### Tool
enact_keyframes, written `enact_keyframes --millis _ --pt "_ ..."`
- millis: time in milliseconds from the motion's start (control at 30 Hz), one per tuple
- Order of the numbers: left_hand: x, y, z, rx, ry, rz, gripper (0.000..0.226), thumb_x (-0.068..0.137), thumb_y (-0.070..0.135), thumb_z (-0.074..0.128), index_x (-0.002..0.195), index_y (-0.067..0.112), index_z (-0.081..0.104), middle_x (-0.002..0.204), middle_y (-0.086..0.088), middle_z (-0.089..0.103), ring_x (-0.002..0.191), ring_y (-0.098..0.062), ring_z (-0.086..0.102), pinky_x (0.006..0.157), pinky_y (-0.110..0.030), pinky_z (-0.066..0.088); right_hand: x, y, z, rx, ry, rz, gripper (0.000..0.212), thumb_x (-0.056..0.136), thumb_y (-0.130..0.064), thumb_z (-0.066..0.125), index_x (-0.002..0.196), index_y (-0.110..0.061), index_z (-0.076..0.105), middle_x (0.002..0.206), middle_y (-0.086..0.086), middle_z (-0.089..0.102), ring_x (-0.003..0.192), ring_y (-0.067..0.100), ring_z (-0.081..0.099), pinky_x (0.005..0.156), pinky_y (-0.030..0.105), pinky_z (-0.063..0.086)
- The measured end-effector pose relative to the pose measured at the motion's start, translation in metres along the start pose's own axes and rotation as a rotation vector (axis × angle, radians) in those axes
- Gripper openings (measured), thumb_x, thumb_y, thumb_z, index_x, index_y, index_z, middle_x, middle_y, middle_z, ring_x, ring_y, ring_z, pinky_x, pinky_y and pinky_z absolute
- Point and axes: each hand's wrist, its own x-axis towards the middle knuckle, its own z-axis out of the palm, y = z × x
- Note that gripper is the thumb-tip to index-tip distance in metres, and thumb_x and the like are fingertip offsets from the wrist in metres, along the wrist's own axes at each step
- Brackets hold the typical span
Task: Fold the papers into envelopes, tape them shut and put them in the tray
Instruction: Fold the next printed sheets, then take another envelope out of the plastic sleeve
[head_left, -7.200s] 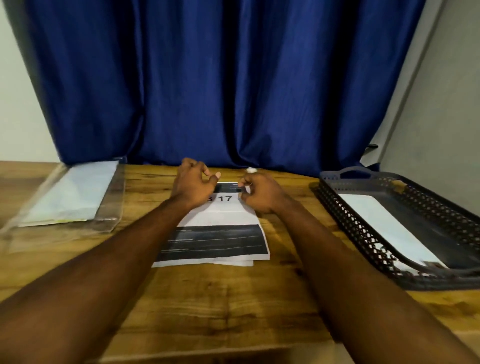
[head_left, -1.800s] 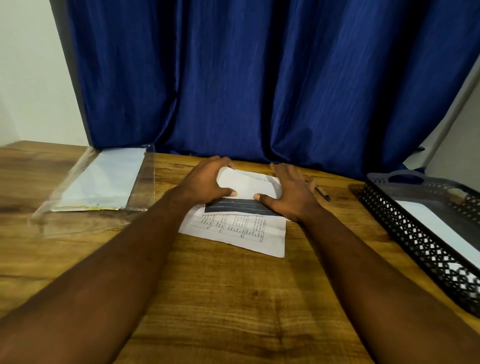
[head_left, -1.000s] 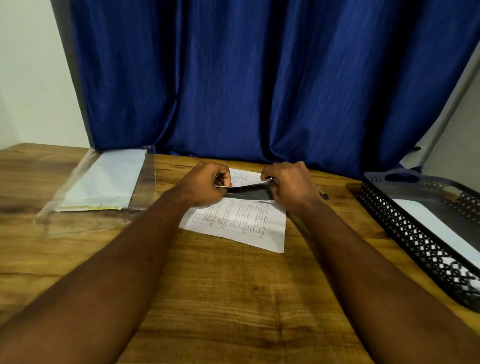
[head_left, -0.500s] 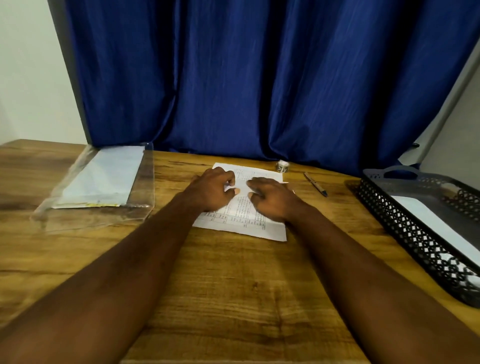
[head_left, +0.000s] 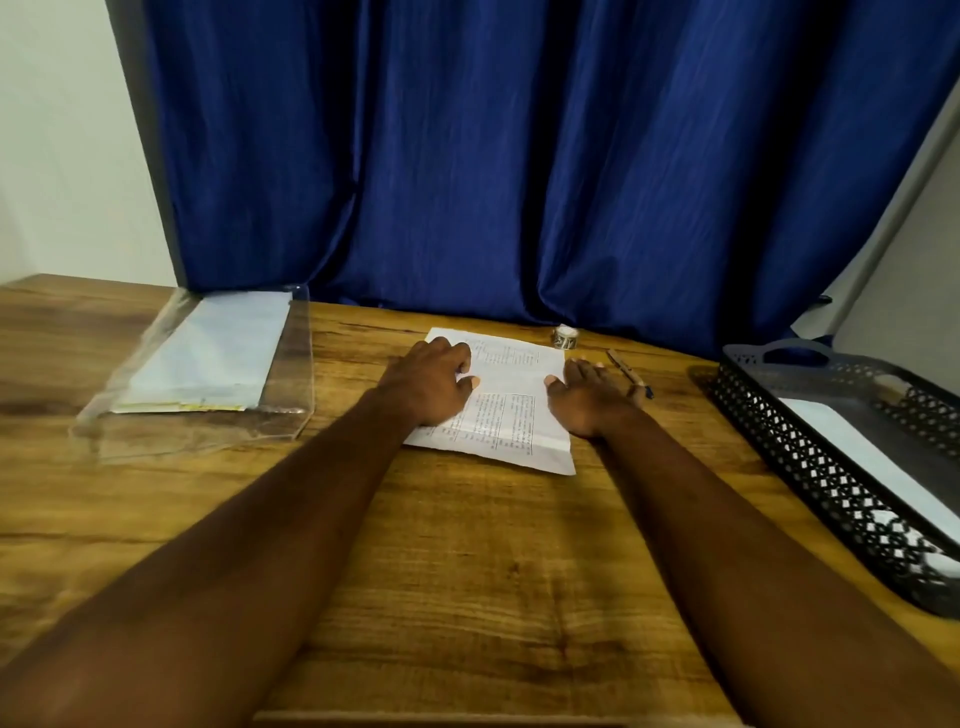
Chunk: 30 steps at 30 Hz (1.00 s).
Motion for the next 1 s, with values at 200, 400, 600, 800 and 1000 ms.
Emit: enact_keyframes --millis 200,400,600,800,1000 --pt "0.002 -0.001 0.004 0.117 -0.189 -0.010 0.063 0.111 0.050 0.021 0.166 0.019 0.016 0.174 -0.001 0.009 0.160 -0.023 0.007 0.129 -0.050 0.008 0.003 0.001 0.003 -0.006 0.009 0.016 0.070 0.109 -0.059 0.019 0.170 -0.027 0.008 0.178 -0.003 0.001 0.164 0.024 -0.002 0.128 0.065 0.005" --pt "-0.001 0.004 0.003 0.130 -0.255 -0.072 0.072 0.108 0.058 0.011 0.167 0.017 0.000 0.174 0.000 -0.007 0.160 -0.020 -0.008 0.128 -0.051 -0.005 -0.001 -0.004 -0.005 0.062 -0.024 0.011 0.068 0.111 -0.054 0.022 0.170 -0.020 0.012 0.178 0.004 0.004 0.164 0.028 0.000 0.131 0.057 0.007" --pt "-0.018 0.008 0.001 0.085 0.013 -0.083 0.068 0.107 0.056 0.036 0.163 0.018 0.028 0.173 -0.005 0.012 0.159 -0.026 0.010 0.128 -0.054 0.011 -0.046 -0.011 -0.004 0.113 0.500 -0.056 0.051 0.103 -0.040 0.050 0.150 -0.019 0.052 0.153 0.007 0.055 0.143 0.029 0.047 0.120 0.059 0.026" --pt "-0.031 0.010 0.001 -0.017 0.329 -0.062 0.063 0.095 0.061 0.060 0.145 0.023 0.048 0.147 -0.001 0.047 0.136 -0.023 0.043 0.113 -0.052 0.035 -0.067 -0.022 -0.017 0.378 0.599 -0.174 0.027 0.094 -0.038 0.071 0.117 -0.024 0.072 0.140 0.001 0.064 0.131 0.025 0.056 0.112 0.046 0.046" --pt "-0.050 -0.019 -0.051 0.061 0.215 -0.085 0.049 0.094 0.052 0.067 0.130 0.021 0.058 0.137 -0.005 0.053 0.125 -0.026 0.050 0.109 -0.047 0.037 -0.080 -0.049 -0.029 0.278 0.536 -0.561 0.024 0.092 -0.031 0.072 0.114 -0.022 0.074 0.130 -0.001 0.067 0.124 0.023 0.055 0.105 0.044 0.048"
